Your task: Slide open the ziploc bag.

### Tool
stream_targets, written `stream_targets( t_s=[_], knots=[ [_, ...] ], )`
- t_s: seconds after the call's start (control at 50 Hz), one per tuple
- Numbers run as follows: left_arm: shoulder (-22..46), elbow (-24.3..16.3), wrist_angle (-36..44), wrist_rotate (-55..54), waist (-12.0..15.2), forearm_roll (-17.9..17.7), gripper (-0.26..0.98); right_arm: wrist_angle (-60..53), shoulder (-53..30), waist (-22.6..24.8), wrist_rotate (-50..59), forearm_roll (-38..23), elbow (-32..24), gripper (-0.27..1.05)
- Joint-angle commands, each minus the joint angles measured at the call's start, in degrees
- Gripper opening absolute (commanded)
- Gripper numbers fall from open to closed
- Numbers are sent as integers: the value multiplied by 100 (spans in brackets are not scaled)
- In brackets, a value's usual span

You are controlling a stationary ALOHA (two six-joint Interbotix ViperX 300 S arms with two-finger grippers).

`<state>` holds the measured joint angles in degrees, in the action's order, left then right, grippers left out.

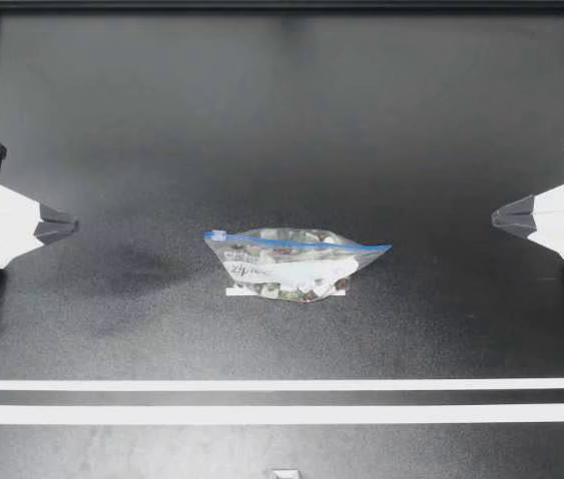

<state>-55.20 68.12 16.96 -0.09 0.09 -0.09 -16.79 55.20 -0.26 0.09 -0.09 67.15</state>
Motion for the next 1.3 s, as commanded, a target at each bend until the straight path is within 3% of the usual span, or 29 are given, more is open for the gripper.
stream_targets(
  t_s=[0.0, 0.18, 0.36, 0.62, 0.74, 0.96, 1.12, 1.28],
  knots=[
    [158, -158, 18, -26, 9, -35, -14, -62, -35, -35, -9, -9, -44, -12],
    [492, -211, 44, -26, 9, -26, -18, -422, -44, -35, 9, -9, -62, -16],
    [905, 26, 176, 88, 9, -26, -18, -1011, -220, -35, 9, -9, -105, -16],
    [2136, 554, 1257, 70, 211, -185, -18, -1248, -1222, -123, 0, 0, -457, -16],
    [2654, 510, 1564, 97, 290, -439, -17, -1248, -1644, -264, 9, 0, -642, -15],
    [3709, 272, 1872, 97, 290, -457, -16, -1230, -2303, -466, 0, 18, -1046, -9],
    [4008, 237, 2259, 105, 290, -457, -3, -1160, -2813, -519, -9, 9, -1389, 9],
    [4017, 229, 2268, 105, 352, -510, 29, -1151, -3366, -545, -62, 9, -1758, 35]
  ],
)
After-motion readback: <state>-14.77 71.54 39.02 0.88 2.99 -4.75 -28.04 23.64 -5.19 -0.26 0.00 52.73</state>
